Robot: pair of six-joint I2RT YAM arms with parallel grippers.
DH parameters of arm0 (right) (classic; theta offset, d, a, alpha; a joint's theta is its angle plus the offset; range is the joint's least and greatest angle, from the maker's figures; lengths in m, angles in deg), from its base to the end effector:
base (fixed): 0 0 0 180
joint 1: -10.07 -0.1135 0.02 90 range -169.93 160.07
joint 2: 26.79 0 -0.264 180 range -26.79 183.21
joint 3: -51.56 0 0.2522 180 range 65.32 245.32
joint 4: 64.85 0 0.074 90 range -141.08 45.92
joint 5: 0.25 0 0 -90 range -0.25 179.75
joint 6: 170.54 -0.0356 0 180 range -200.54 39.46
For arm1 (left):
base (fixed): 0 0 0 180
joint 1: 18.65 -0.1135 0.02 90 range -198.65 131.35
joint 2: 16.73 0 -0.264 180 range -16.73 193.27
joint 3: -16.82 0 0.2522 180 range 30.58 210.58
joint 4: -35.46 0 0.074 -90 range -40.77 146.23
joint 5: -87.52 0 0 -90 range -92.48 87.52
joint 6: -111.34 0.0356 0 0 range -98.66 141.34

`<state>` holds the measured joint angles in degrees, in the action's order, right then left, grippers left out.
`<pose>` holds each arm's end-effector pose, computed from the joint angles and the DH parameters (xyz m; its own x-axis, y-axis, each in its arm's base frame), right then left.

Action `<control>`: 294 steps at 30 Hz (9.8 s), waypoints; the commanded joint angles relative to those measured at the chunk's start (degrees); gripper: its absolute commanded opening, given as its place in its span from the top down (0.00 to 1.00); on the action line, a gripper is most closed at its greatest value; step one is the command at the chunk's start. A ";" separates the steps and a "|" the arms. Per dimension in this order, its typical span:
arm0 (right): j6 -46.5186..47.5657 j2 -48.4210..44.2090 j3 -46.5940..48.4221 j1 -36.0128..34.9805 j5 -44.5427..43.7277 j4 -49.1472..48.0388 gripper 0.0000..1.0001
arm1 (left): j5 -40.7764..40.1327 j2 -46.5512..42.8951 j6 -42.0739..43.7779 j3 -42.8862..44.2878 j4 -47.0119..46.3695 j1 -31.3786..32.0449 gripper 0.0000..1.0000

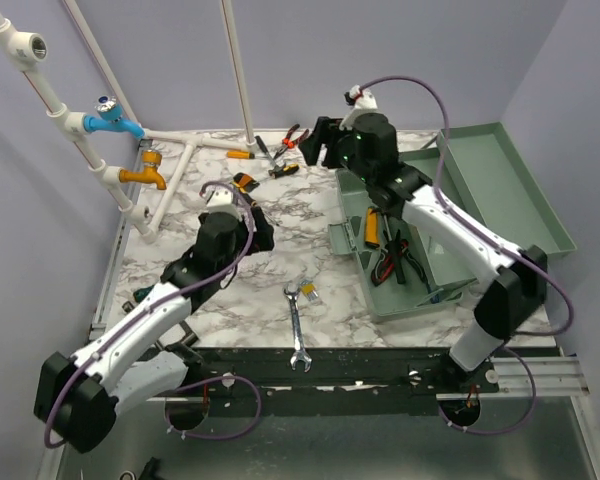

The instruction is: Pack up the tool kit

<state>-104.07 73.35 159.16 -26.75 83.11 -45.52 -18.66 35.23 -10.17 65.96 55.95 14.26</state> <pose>0.3415 0.2505 0.3836 -0.3525 0.2315 -0.9067 -0.3970 0.8404 0.3689 0.1805 -0.1050 0.2662 -0.4437 -0.3108 -0.8406 0.0881 0.9183 -0.3860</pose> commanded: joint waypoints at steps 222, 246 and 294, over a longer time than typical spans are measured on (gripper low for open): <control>2.84 -35.81 -23.63 0.08 -0.11 17.21 0.14 | 18.33 51.45 -1.97 60.23 31.82 -10.25 0.28; 22.92 37.29 33.10 0.08 1.82 26.41 0.25 | 12.69 -12.23 -11.63 -7.96 6.99 -10.05 0.25; 11.55 -8.91 -3.06 -0.44 -20.85 27.91 0.99 | 18.53 -18.35 -10.03 -18.53 -5.44 -8.65 0.25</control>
<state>-90.96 67.62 161.02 -27.58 80.69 -19.99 -1.50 17.55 -20.53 48.21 55.88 5.10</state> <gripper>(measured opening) 0.273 0.748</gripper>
